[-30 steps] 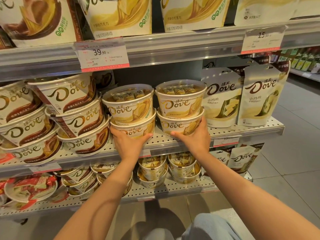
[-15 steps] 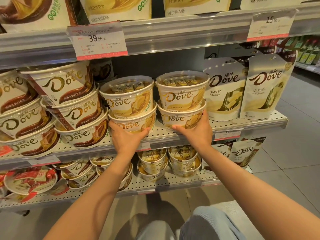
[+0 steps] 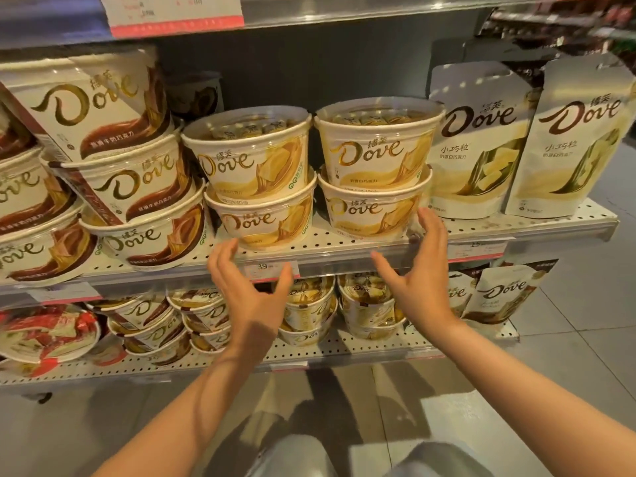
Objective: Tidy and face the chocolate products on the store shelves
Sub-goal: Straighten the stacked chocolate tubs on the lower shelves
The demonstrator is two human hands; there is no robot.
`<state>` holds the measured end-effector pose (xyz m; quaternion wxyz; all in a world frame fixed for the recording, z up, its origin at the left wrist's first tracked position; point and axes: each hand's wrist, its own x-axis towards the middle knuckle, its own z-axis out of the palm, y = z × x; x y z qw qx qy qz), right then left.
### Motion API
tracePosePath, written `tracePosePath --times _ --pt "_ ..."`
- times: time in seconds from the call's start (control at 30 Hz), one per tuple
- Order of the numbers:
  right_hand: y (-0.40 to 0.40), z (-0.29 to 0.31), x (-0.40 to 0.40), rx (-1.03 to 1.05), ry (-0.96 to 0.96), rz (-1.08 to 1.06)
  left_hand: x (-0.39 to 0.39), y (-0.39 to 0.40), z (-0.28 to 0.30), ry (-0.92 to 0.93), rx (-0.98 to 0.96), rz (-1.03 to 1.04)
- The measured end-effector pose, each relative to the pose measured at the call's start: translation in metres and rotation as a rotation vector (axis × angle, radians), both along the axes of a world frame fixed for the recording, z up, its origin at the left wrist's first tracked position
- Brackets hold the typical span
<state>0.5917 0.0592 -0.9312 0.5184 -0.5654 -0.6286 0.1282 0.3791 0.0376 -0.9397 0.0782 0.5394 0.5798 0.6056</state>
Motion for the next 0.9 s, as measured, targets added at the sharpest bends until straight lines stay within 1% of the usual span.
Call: tracePosePath --times 0.07,0.1,0.2,0.33,0.4,0.47,0.53,0.63,0.67,0.73,0.77,0.83,0.9 --pt "-0.012 -0.021 0.005 0.09 -0.106 0.031 0.002 -0.009 -0.027 0.213 0.093 -0.041" --pt "-0.014 -0.034 0.008 0.119 -0.159 0.071 0.003 -0.008 -0.041 0.3 0.1 -0.059" --pt "-0.009 -0.068 0.014 0.053 -0.279 0.145 0.004 0.003 -0.076 0.432 -0.018 -0.112" --pt "0.01 -0.104 0.015 -0.123 -0.451 0.031 0.012 0.023 -0.107 0.454 -0.329 -0.017" --pt "0.02 -0.115 0.01 -0.194 -0.484 -0.012 0.012 0.035 -0.112 0.455 -0.434 0.043" --pt "0.026 -0.126 0.005 -0.217 -0.499 -0.019 0.012 0.045 -0.112 0.453 -0.518 0.06" --pt "0.03 -0.133 0.001 -0.22 -0.505 -0.001 0.012 0.049 -0.108 0.484 -0.561 0.055" --pt "0.034 -0.137 0.0 -0.187 -0.56 0.035 0.004 0.052 -0.107 0.525 -0.584 0.015" --pt "0.035 -0.136 0.002 -0.166 -0.561 0.05 -0.002 0.053 -0.109 0.505 -0.599 -0.032" --pt "0.037 -0.136 0.009 -0.128 -0.553 0.119 -0.018 0.054 -0.112 0.415 -0.574 -0.205" --pt "0.038 -0.137 0.012 -0.113 -0.552 0.161 -0.025 0.053 -0.113 0.407 -0.538 -0.283" --pt "0.04 -0.137 0.019 -0.1 -0.553 0.214 -0.037 0.052 -0.11 0.485 -0.476 -0.379" --pt "0.04 -0.139 0.024 -0.077 -0.564 0.213 -0.044 0.052 -0.108 0.62 -0.411 -0.412"
